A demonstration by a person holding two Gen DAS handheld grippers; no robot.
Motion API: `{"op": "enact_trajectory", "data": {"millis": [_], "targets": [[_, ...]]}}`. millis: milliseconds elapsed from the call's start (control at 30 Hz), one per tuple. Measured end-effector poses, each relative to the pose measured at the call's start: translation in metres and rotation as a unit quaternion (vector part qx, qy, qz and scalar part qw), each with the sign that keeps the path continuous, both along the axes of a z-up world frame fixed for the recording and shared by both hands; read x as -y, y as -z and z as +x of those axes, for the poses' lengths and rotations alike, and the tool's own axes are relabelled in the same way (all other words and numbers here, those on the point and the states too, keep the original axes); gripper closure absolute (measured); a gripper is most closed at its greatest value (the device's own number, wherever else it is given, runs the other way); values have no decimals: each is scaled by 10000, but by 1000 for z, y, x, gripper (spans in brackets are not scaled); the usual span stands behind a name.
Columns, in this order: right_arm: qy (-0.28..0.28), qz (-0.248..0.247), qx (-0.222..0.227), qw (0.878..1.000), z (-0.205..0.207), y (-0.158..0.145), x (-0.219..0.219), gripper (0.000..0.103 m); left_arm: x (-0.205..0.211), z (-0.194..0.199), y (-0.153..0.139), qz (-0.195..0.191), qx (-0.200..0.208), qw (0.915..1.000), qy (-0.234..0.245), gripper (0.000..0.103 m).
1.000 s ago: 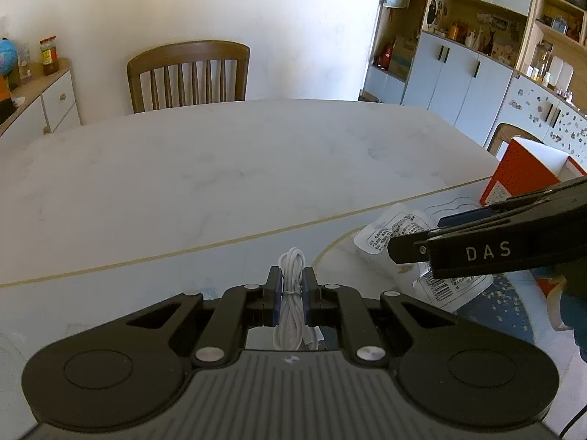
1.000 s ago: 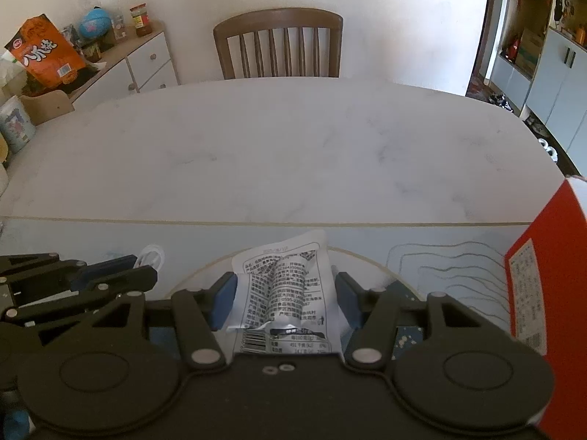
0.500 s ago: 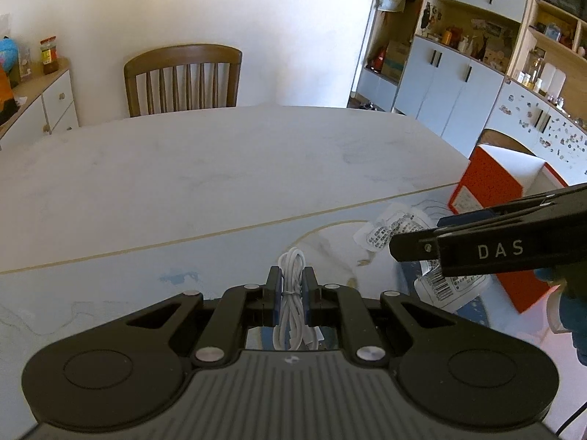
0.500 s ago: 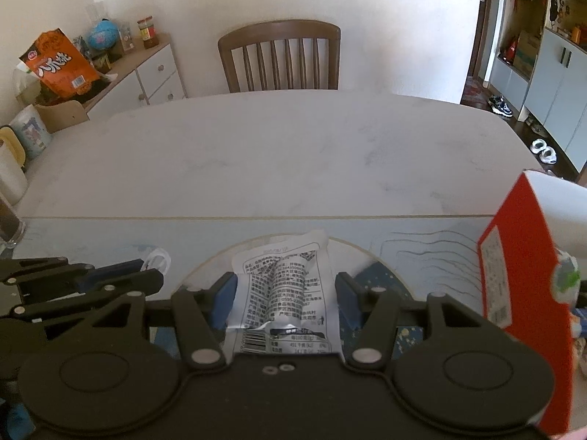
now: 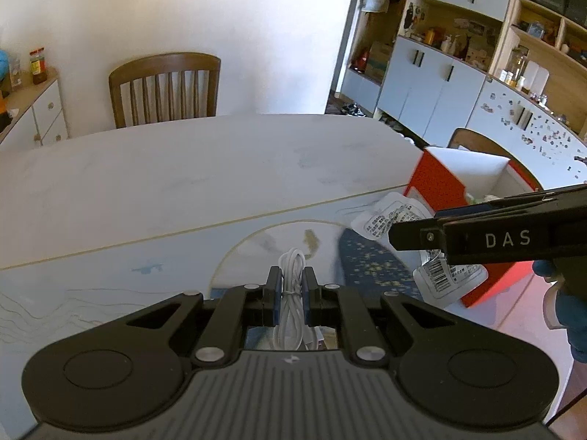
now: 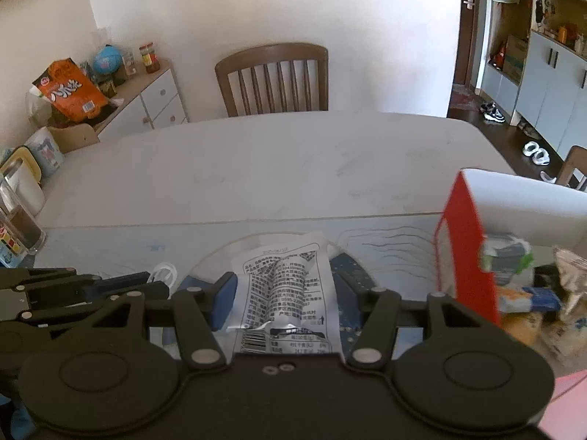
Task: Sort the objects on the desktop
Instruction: 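Lift and carry the white cable and clear packet over the shoebox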
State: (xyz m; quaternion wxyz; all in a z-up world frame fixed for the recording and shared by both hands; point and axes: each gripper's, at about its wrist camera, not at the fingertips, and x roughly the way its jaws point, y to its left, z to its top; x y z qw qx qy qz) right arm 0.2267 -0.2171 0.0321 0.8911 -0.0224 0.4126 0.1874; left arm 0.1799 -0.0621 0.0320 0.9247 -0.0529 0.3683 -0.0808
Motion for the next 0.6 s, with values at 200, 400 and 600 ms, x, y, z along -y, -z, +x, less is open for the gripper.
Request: {"op": "enact_trajectory", "data": {"millis": [200, 400, 600], "targets": [[124, 116, 50, 9998, -9, -14, 29, 45, 24, -4, -13, 22, 52, 9999, 110, 93], [267, 183, 132, 9994, -12, -25, 62, 45, 50, -3, -25, 84, 148, 9997, 201, 93], [391, 214, 117, 9989, -12, -27, 96, 45, 82, 3, -29, 125, 157, 9994, 291, 93]]}}
